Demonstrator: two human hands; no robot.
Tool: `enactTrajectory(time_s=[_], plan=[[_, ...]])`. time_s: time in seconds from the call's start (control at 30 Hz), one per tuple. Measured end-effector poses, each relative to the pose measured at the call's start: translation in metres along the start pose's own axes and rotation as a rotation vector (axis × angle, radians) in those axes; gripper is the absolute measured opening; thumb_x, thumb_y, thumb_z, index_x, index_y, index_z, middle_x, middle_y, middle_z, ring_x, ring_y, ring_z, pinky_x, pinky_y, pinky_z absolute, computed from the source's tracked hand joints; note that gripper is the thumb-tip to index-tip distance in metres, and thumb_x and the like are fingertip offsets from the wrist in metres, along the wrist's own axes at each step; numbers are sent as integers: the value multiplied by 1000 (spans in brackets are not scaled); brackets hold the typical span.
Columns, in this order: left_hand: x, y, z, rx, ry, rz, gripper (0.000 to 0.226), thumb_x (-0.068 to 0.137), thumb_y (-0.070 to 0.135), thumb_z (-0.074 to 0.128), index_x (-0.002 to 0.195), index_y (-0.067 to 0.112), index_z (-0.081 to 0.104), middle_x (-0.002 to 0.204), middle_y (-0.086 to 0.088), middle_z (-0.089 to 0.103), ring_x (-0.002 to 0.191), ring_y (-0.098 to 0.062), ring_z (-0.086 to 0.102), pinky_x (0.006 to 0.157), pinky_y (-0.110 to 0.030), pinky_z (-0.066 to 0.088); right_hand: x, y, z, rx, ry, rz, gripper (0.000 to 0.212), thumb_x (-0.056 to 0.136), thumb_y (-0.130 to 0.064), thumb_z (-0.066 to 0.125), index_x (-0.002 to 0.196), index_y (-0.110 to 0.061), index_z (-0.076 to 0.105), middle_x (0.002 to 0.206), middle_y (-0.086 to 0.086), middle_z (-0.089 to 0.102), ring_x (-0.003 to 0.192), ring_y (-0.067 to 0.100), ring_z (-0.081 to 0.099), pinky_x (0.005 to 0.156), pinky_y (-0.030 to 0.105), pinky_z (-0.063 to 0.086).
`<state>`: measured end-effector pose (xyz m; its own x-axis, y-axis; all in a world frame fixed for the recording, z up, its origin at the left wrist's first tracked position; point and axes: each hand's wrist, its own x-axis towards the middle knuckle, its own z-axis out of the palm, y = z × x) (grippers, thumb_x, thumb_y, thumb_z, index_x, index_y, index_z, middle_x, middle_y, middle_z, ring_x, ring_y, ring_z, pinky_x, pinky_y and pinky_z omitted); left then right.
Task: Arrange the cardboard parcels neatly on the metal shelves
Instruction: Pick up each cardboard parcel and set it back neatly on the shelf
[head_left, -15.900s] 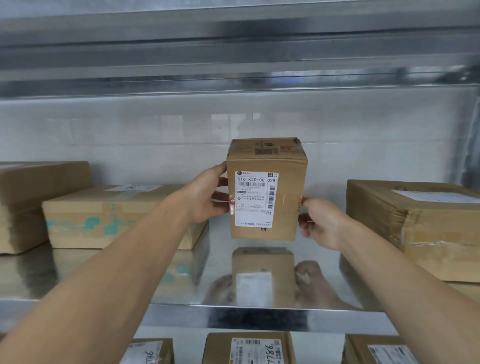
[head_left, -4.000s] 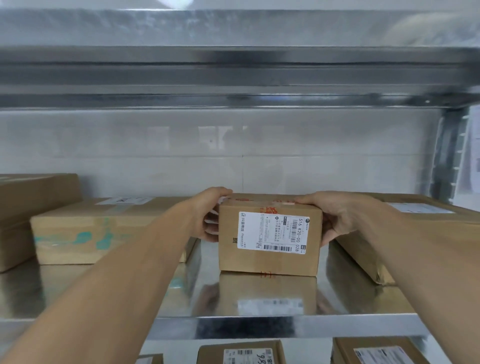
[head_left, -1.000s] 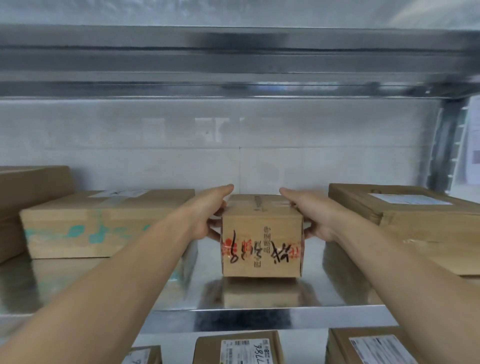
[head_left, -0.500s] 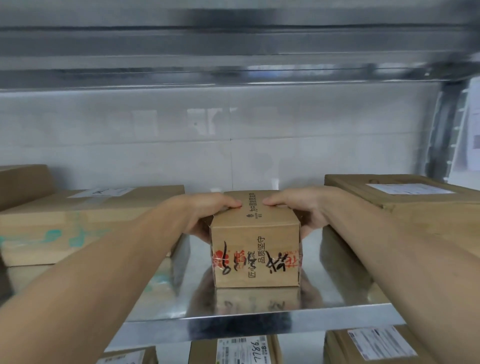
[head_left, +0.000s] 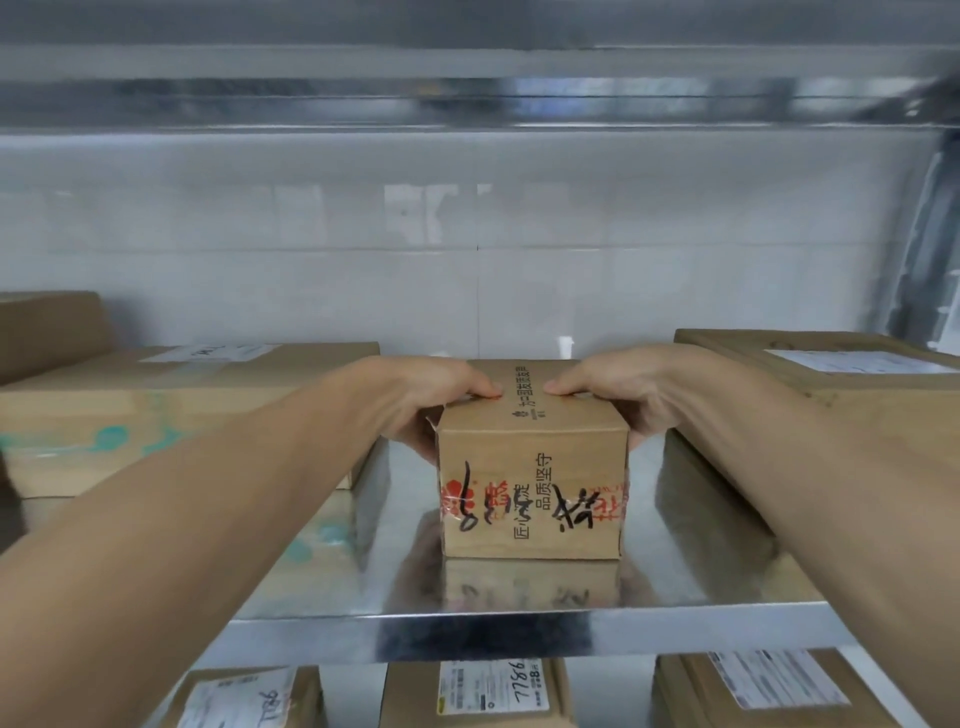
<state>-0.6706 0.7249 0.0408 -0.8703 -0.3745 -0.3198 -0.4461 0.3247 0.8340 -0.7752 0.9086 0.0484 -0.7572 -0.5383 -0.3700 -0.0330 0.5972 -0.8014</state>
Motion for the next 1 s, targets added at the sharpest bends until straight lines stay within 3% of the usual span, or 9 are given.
enactTrajectory(time_s=[0.23,0.4,0.47,0.57,0.7,0.9,1.0], plan=[[-16,2,3,-4,11,36,36,99,45,60,118,14,63,112,-13,73,99,-28,73,81,-45,62,-13,2,0,71,0,-33,42,97,-41,66,128,-13,62,123,15,70,110,31,70,97,56,57],[-26,2,-3,-93,88,174,33,95,45,66,111,16,70,110,-8,74,92,-19,70,75,-33,58,-29,-8,-2,116,55,-162,40,98,-39,66,122,-8,66,119,15,70,107,29,69,100,51,56],[-31,3,-6,-172,107,236,24,95,38,67,105,16,69,100,-4,74,84,-15,67,68,-27,52,-36,-13,-6,142,105,-227,44,98,-46,63,119,-8,66,120,19,68,106,33,68,97,52,57],[-40,6,-10,-269,128,310,17,95,33,66,98,16,68,92,-3,72,82,-17,66,71,-29,51,-48,-18,-10,196,127,-282,54,98,-61,53,118,-11,62,120,24,64,109,40,67,99,56,55],[-53,14,-26,-396,179,329,43,97,51,57,100,8,62,91,-12,65,81,-26,64,72,-34,52,-62,-22,-14,368,176,-318,65,99,-67,46,121,-7,55,117,24,64,105,42,68,95,56,56],[-71,30,-43,-389,144,255,76,91,76,47,114,5,60,76,-16,73,71,-33,74,70,-38,58,-72,-32,-18,431,220,-294,73,100,-68,41,107,3,56,105,22,66,96,42,69,94,61,55],[-75,41,-41,-319,154,220,76,90,75,49,118,5,59,102,-23,70,87,-39,73,72,-43,60,-73,-37,-18,376,220,-289,65,101,-64,46,101,0,55,100,19,62,91,38,68,93,63,54]])
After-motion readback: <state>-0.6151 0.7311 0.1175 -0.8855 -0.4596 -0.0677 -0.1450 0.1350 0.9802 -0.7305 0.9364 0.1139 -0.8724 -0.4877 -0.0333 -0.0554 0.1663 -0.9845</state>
